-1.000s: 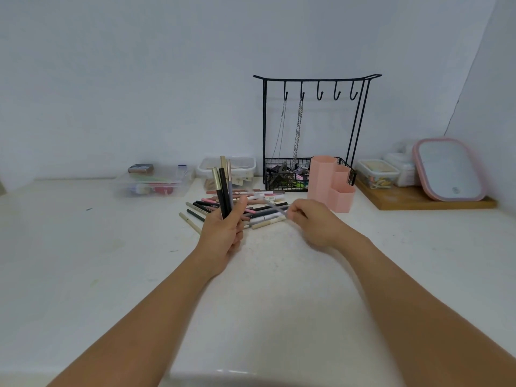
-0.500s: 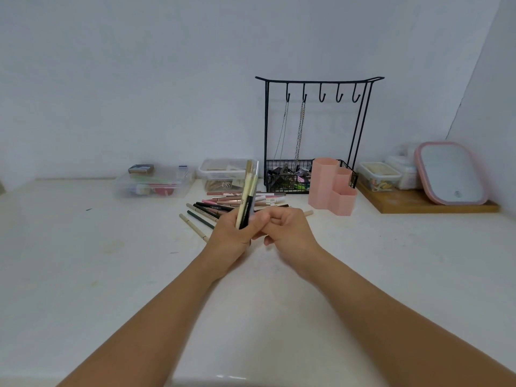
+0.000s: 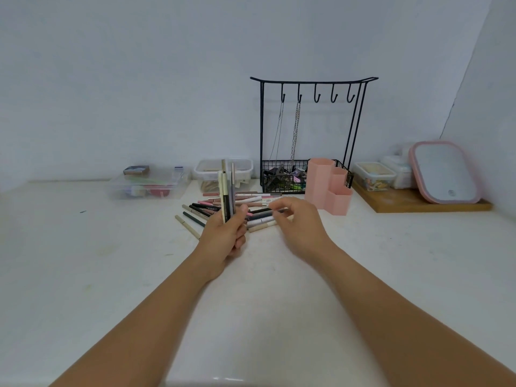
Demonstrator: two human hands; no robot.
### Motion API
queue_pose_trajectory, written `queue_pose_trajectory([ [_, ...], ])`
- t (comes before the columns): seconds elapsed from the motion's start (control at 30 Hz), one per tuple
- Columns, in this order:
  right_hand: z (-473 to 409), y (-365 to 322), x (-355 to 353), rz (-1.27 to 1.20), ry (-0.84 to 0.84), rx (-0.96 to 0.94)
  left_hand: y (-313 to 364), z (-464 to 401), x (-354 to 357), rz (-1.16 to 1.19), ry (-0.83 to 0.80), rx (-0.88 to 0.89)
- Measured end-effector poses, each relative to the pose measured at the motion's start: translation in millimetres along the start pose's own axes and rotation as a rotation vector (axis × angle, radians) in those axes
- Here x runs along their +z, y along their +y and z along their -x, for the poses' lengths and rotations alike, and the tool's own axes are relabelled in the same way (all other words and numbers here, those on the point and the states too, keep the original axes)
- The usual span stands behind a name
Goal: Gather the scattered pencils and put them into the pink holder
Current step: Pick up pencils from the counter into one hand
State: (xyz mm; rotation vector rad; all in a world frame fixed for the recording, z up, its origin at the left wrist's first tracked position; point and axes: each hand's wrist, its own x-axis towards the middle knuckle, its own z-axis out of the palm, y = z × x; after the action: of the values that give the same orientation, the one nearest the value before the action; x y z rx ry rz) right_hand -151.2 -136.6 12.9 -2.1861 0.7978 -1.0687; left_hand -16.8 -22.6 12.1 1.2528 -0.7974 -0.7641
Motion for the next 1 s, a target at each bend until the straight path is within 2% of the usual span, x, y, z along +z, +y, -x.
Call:
queue_pose_trajectory([
  [0.07,-1.7,13.9,-6.9,0.292,-0.065,0.010,0.9,-0.7,-1.7,0.039,0.008,-0.032],
  [0.13,-1.5,22.6,-9.7,0.439,-0.174,0.024,0.2,-1.9,-3.5,0.060,0.012,-0.032],
  [0.4,-3.9,23.4,-11.3,0.635,-0.252,-0.037,1.8,-1.7,-3.1,0.054,0.042,-0.041],
  [0.5,-4.4,22.3,-15.0,0.621,-0.236,-0.032,3.0,-2.9,-2.4,0.057,0.057,-0.090],
  [0.8,-8.7,23.2,-20.7,0.603,-0.300,-0.025,5.6,1.6,0.2,0.047,0.056,-0.086],
  [0.87,-8.7,16.7,-20.0,0.445,-0.240,-0.032,5.2,2.3,1.1,0.077,0.054,-0.086],
  [1.0,-4.6,-15.0,-12.6,-0.354,-0.181,0.068,2.5,2.2,1.2,0.063,-0.005,-0.020],
])
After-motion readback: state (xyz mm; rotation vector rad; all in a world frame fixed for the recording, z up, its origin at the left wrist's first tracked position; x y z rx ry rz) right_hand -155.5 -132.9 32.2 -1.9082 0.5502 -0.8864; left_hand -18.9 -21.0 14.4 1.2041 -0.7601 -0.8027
